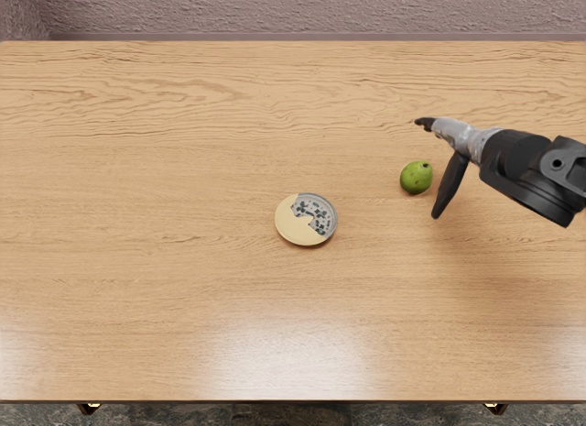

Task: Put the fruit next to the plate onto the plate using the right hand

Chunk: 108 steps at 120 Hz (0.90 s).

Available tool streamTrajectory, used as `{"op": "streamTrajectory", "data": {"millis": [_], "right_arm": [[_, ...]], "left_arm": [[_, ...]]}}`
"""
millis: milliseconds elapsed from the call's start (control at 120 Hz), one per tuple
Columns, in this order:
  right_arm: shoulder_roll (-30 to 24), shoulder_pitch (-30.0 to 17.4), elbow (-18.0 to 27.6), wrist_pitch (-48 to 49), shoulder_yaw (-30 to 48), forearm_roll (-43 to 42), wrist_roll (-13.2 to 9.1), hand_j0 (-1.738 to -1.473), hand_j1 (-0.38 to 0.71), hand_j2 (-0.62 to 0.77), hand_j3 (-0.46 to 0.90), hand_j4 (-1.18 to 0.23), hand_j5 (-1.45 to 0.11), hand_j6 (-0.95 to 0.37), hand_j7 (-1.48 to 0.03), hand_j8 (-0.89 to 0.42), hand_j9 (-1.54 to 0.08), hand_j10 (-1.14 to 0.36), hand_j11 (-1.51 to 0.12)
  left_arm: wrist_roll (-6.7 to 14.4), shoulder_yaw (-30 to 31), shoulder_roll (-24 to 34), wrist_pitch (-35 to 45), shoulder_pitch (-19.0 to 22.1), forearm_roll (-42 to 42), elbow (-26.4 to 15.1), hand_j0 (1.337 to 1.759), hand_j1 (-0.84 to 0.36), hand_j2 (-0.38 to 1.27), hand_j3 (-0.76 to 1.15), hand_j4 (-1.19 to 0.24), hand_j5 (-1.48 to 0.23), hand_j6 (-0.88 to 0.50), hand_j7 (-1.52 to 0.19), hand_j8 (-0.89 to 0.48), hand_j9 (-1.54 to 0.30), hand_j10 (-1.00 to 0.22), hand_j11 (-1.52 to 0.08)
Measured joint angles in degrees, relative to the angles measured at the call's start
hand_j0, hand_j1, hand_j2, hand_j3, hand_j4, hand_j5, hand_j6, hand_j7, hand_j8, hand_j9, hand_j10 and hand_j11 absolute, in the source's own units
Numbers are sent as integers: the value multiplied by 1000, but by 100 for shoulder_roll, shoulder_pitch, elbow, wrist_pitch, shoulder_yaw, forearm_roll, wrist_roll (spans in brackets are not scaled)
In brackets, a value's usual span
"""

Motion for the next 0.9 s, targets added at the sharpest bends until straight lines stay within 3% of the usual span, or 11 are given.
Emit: {"op": "streamTrajectory", "data": {"millis": [250,900], "right_arm": [[389,-399,-105,-685,112,-561,0,-1658,-172,-28,0,-152,-194,-154,-194,-153,-194,-152,-194],[619,-846,-573,-1167,109,-1087,0,-1658,-49,-47,0,-255,-328,-256,-327,-256,-328,-254,-328]], "left_arm": [[0,0,0,0,9,-3,0,1658,332,3,0,-14,-18,-14,-18,-14,-18,-14,-18],[0,0,0,0,0,-7,-8,1658,332,3,0,-14,-18,-14,-18,-14,-18,-14,-18]]}}
